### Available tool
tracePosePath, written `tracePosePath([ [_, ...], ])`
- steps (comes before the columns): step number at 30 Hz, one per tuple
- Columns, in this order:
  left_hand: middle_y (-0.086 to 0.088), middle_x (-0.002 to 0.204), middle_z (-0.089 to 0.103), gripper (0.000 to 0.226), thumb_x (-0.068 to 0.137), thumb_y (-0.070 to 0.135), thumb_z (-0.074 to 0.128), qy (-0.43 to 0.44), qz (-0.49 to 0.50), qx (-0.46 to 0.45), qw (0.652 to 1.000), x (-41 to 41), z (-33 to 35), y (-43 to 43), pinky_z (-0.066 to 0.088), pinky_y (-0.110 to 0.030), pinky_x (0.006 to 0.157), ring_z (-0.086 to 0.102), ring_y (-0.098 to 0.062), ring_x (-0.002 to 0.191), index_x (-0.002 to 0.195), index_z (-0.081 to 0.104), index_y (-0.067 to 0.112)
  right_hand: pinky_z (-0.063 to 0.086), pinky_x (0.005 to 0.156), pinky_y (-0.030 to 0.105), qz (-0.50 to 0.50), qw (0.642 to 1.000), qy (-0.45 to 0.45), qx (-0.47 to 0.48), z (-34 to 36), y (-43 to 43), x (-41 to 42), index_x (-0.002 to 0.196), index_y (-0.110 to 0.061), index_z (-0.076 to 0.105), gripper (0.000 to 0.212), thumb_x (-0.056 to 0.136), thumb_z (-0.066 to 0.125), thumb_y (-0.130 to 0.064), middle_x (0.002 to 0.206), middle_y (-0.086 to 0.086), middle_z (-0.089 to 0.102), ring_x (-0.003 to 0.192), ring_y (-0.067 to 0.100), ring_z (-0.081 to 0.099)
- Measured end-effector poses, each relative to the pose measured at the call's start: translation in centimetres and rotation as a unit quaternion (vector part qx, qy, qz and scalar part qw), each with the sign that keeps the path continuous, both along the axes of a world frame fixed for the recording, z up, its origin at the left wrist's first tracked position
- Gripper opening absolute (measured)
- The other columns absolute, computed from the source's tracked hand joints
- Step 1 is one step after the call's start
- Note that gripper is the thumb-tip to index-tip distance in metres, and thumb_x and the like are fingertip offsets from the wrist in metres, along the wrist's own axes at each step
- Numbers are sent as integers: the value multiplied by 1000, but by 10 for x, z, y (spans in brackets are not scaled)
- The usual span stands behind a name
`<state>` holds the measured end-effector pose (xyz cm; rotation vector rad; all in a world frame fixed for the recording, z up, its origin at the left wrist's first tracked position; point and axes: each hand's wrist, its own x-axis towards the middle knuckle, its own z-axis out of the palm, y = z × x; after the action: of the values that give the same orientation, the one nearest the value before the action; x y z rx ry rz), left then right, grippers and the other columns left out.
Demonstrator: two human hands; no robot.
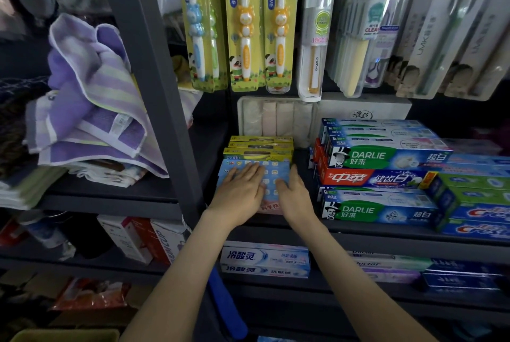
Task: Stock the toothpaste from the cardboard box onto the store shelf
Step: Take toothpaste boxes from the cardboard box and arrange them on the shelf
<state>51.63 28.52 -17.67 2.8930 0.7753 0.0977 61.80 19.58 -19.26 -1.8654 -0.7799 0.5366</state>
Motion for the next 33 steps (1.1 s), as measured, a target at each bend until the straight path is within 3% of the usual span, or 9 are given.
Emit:
tracePosePath([
  [2,1,163,-1,52,106,33,14,1,-3,-2,1000,-1,0,1,-5,-32,120,-5,-8,148,155,4,17,21,116,33,18,999,-43,-8,2,-9,-2,153,-7,7,60,102,37,-21,159,11,14,144,25,20],
  [4,1,163,-2,53,106,34,14,5,-7,0,1000,-1,-1,2,-6,-31,120,-5,-8,148,155,2,16,11,119,32,67,986,-146,-45,0,-19,-6,150,0,12,55,104,28,-24,159,14,9,146,26,12],
  [6,1,162,-3,53,106,34,13,11,-9,5,1000,-1,-1,2,-6,-31,120,-6,-8,148,155,1,16,-2,119,30,116,950,-267,-110,-7,-26,-11,149,5,14,61,103,15,-36,160,15,3,148,28,1],
  [11,2,162,-4,53,106,34,13,22,-16,7,1000,-2,2,5,-5,-30,120,-7,-7,148,155,0,17,-8,115,29,115,886,-415,-170,-8,-30,-13,152,-3,4,72,97,0,-49,160,13,5,148,22,-4],
  [16,2,163,-3,53,106,33,14,19,-24,12,999,-4,0,11,-5,-28,120,-6,-7,148,154,0,17,-5,117,30,131,872,-435,-180,-4,-26,-15,151,-1,8,62,102,9,-39,159,16,11,148,24,3],
  [20,1,163,-3,53,106,34,14,11,-18,16,1000,-5,1,10,-6,-31,120,-7,-8,148,155,1,16,-4,117,29,134,877,-430,-169,0,-27,-13,151,-1,11,76,90,-3,-46,159,16,13,148,23,5],
  [25,0,162,-10,54,106,32,13,-22,25,38,999,7,8,14,-11,-34,119,-11,-10,147,154,-3,14,0,119,33,80,874,-445,-179,14,-10,1,151,0,7,86,78,-15,-40,159,18,8,148,26,3],
  [30,-3,161,-14,55,106,29,15,17,16,22,999,24,9,19,-14,-36,118,-15,-12,147,154,-6,12,0,119,35,78,874,-418,-236,21,8,11,152,-2,2,63,103,10,-41,160,15,2,148,24,-2],
  [33,-4,161,-13,54,106,26,15,16,7,16,1000,25,10,19,-12,-34,119,-14,-12,147,153,-6,11,2,120,34,80,873,-418,-238,18,7,9,152,-2,4,64,104,15,-42,160,15,4,148,23,0],
])
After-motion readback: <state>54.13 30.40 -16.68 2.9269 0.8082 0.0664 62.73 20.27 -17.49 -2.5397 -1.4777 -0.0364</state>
